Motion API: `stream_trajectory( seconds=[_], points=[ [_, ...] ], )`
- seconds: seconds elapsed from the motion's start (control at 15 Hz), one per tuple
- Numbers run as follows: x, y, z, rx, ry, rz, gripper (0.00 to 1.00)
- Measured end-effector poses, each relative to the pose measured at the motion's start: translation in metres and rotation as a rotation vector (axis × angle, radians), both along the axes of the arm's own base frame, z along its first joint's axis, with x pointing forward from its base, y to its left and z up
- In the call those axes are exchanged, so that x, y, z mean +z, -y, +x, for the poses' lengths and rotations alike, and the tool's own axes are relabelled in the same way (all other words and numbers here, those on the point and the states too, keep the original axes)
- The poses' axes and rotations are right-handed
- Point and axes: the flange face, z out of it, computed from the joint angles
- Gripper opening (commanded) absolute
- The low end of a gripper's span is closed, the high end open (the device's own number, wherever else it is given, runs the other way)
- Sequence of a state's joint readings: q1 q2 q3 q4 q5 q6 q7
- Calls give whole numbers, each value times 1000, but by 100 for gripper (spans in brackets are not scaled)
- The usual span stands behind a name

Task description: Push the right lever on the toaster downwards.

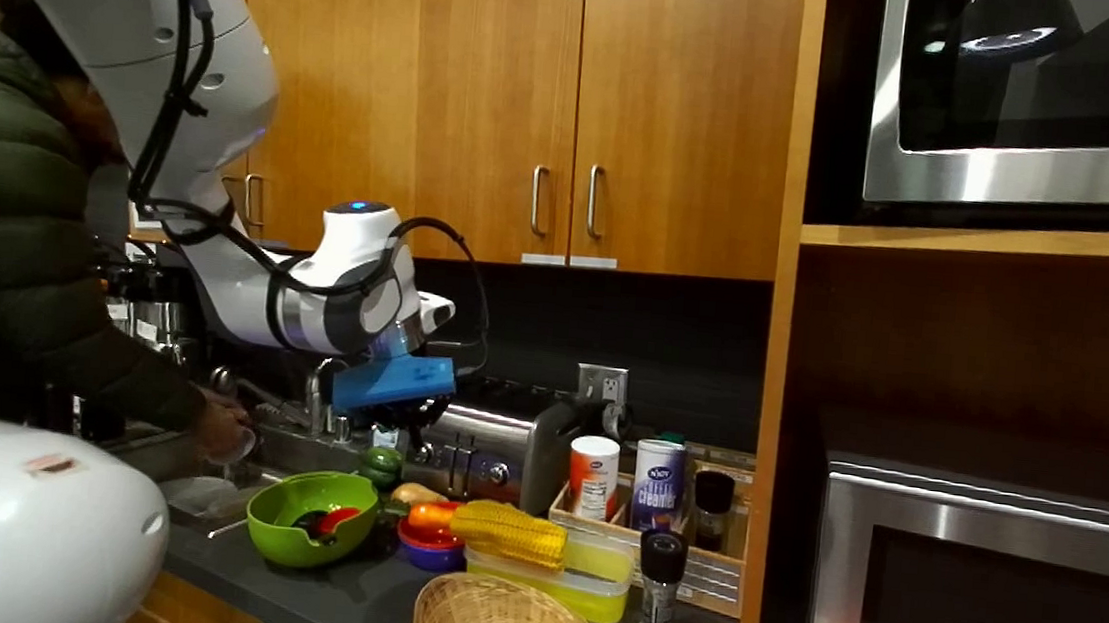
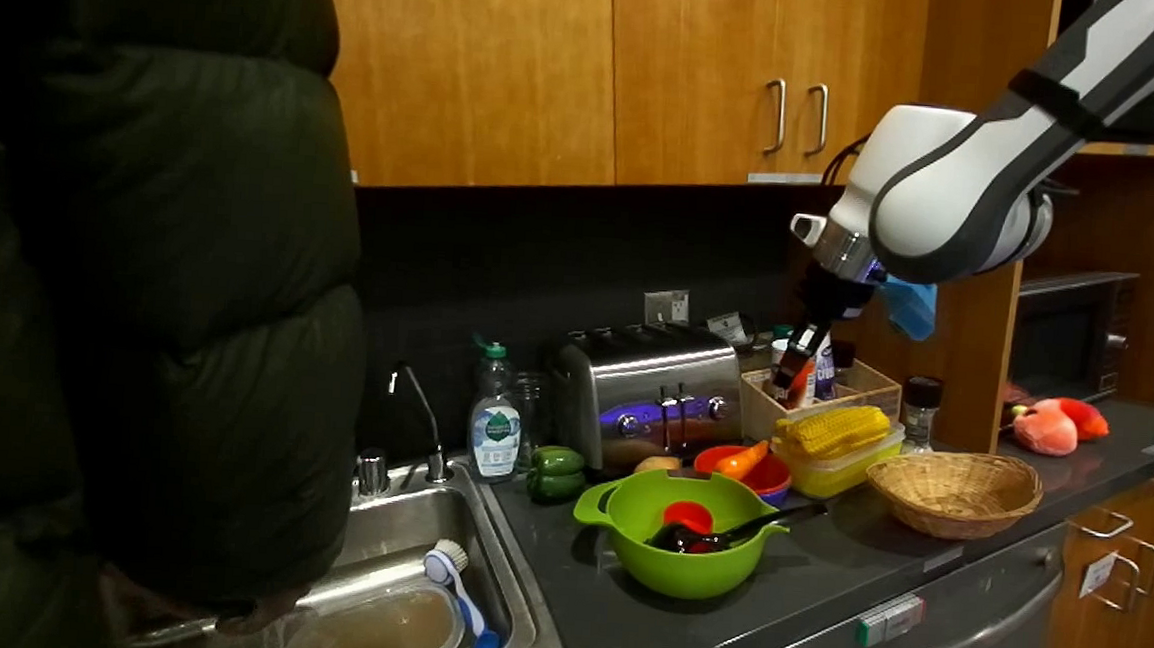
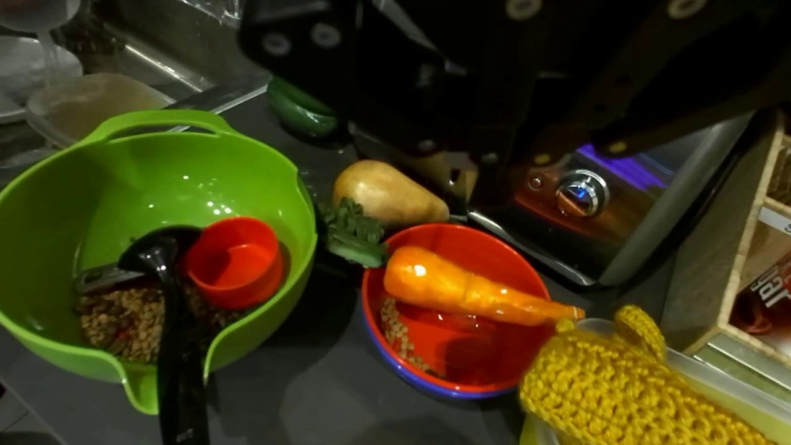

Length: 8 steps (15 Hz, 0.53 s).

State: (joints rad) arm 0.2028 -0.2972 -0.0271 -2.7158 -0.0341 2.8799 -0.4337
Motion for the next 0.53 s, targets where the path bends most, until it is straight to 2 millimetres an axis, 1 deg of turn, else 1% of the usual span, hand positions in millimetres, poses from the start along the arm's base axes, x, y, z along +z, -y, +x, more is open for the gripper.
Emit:
stream_trajectory(
  seconds=[0.33,0.53],
  points=[
    [0,0,1,-1,-1,0,0],
    [-3,8,1,-18,-6,3,0]
  ],
)
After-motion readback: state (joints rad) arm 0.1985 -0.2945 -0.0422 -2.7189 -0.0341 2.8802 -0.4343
